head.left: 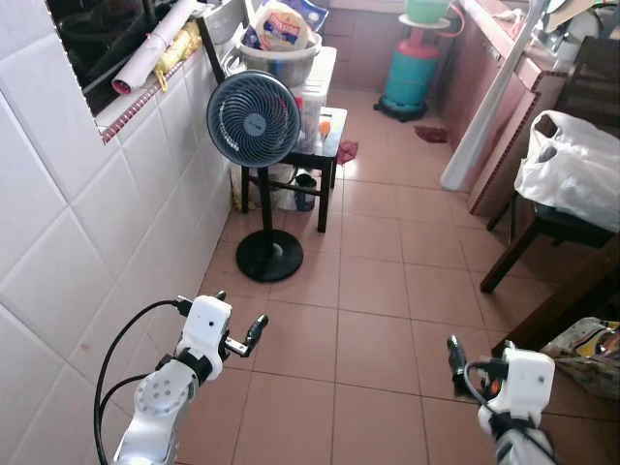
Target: Setting the table
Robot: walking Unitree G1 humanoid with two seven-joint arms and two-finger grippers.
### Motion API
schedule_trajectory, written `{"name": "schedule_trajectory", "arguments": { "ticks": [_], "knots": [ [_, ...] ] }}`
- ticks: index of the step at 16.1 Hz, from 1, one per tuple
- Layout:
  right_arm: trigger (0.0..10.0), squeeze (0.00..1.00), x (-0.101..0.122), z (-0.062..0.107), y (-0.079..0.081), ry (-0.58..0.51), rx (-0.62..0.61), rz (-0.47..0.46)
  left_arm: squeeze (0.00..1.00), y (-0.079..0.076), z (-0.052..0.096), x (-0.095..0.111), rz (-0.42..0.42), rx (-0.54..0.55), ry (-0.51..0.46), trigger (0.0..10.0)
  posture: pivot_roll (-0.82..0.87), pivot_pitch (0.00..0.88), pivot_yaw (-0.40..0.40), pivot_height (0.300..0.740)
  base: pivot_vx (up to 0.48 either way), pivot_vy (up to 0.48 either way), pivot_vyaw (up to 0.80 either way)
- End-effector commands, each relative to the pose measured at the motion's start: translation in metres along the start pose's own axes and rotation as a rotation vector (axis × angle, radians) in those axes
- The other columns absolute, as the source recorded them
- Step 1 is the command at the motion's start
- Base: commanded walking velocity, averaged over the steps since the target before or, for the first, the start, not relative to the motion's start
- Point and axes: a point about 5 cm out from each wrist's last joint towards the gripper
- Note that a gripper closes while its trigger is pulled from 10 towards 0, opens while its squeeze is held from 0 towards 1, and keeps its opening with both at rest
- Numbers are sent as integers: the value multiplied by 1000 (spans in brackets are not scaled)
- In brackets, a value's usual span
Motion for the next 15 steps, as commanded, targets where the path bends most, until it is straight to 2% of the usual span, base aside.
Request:
{"name": "schedule_trajectory", "arguments": {
  "ticks": [1,4,6,7,9,13,15],
  "knots": [
    [10000,0,3,6,-1,-9,-36,-13,0,1,0,5,-29,-1,-22,10000,149,7,-14,740,0,0,0],
    [10000,0,4,22,4,15,-65,-43,0,7,5,4,-5,54,-19,10000,128,9,-5,740,0,0,0],
    [10000,0,8,29,11,30,-12,-36,0,11,10,0,28,40,4,10000,109,20,-5,740,0,0,-400],
    [10000,0,12,29,11,21,-11,-32,0,12,9,0,2,27,0,10000,105,21,-2,740,0,0,0],
    [10000,0,14,27,9,19,-17,-27,0,10,7,2,-2,16,-7,10000,98,27,1,740,0,0,0],
    [10000,0,22,26,9,18,-24,-27,0,4,-7,6,8,-16,-1,10000,87,25,-10,740,0,0,-778],
    [10000,0,22,27,9,13,-22,-28,0,2,-12,9,8,-21,-16,10000,93,26,-22,740,0,0,0]
  ]
}}
Point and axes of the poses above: a point about 5 cm out from each wrist's last joint towards the gripper, its own z axis pointing back from the gripper into the wrist, its own x axis along the axis of the wrist's last joint, y = z × x, and after that the axes turned 2 degrees about -z, right-handed
